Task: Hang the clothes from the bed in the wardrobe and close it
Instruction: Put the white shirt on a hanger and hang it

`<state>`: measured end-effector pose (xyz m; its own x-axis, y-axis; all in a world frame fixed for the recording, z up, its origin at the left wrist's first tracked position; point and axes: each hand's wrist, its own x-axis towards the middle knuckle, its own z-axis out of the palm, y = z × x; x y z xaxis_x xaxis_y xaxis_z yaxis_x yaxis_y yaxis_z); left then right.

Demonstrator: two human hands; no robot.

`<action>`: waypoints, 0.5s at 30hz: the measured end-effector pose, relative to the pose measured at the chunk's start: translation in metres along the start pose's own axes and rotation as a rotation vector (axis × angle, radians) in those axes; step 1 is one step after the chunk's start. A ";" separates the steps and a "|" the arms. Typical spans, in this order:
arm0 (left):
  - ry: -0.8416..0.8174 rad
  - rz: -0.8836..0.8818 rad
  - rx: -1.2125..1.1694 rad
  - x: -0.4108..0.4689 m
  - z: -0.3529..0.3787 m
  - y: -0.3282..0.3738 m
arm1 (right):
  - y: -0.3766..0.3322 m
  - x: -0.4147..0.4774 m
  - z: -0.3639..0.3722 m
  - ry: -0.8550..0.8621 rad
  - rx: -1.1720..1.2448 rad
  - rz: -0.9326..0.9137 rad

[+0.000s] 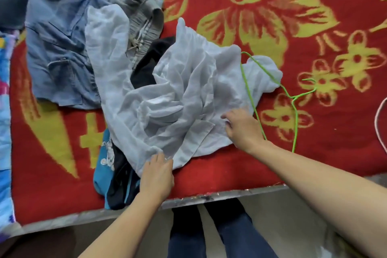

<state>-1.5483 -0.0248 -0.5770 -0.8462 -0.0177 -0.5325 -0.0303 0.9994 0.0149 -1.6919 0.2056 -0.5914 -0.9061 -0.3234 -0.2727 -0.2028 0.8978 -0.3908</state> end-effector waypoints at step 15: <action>0.183 0.118 -0.043 0.008 0.068 -0.037 | -0.024 -0.007 0.074 -0.179 -0.165 -0.368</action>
<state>-1.5173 -0.0600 -0.6393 -0.9275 0.0907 -0.3626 0.0556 0.9928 0.1062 -1.6534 0.1637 -0.6455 -0.6865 -0.6645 -0.2951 -0.5702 0.7439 -0.3486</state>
